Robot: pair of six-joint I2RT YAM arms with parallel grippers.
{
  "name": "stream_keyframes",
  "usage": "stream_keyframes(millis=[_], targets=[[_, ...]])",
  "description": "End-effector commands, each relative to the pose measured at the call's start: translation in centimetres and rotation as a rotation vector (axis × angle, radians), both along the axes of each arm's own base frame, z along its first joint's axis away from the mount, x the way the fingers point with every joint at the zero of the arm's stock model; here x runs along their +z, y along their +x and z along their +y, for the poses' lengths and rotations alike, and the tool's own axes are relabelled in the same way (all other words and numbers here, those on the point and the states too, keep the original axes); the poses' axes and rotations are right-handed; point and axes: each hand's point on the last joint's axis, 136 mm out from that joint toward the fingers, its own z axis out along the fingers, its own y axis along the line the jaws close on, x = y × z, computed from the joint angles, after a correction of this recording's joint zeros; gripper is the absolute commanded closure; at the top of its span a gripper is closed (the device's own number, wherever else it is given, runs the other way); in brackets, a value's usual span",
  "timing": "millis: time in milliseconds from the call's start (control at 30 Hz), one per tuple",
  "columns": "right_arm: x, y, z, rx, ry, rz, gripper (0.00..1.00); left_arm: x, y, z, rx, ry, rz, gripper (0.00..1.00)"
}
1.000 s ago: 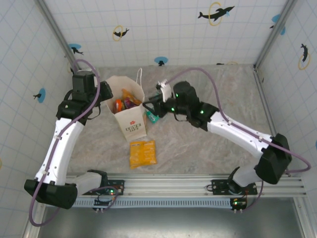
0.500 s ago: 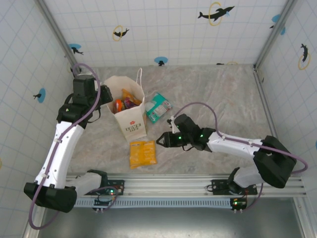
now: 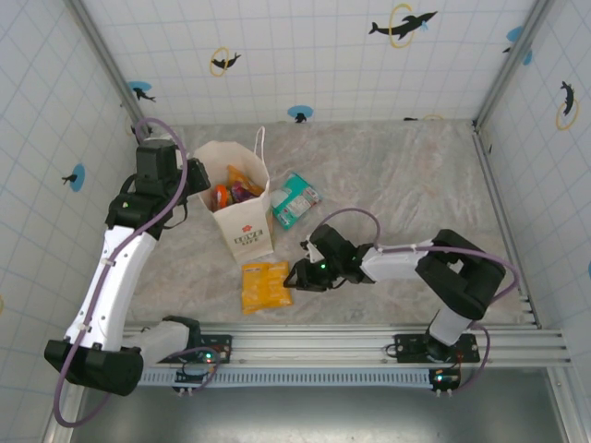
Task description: Place the snacks into the paper bag
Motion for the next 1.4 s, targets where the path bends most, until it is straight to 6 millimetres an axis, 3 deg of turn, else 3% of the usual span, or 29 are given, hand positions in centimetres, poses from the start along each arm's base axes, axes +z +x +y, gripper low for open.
stream_keyframes(millis=[0, 400, 500, 633, 900, 1167, 1367], targets=[[0.1, -0.1, 1.2, 0.015, 0.048, 0.018, 0.49, -0.4, -0.4, 0.2, -0.003, 0.016, 0.009, 0.78], [-1.6, 0.6, 2.0, -0.009, 0.076, 0.061, 0.54, -1.1, -0.4, 0.2, -0.014, 0.025, 0.024, 0.78], [-2.1, 0.7, 1.7, -0.02, 0.061, 0.072, 0.62, -1.1, -0.3, 0.1, -0.017, 0.026, 0.022, 0.78], [-2.0, 0.9, 1.2, -0.037, 0.064, 0.061, 0.79, -1.4, -0.2, 0.1, -0.014, 0.028, 0.029, 0.78], [-0.2, 1.0, -0.2, -0.075, 0.091, 0.005, 1.0, -1.1, 0.1, 0.0, -0.015, 0.024, 0.023, 0.78], [2.6, 1.6, -3.3, -0.152, 0.078, -0.095, 1.0, -0.6, 0.1, 0.1, -0.01, 0.024, 0.014, 0.78], [6.0, 4.6, -6.8, -0.268, 0.018, -0.287, 1.0, -0.7, 0.3, 0.2, -0.013, 0.038, 0.016, 0.78]])
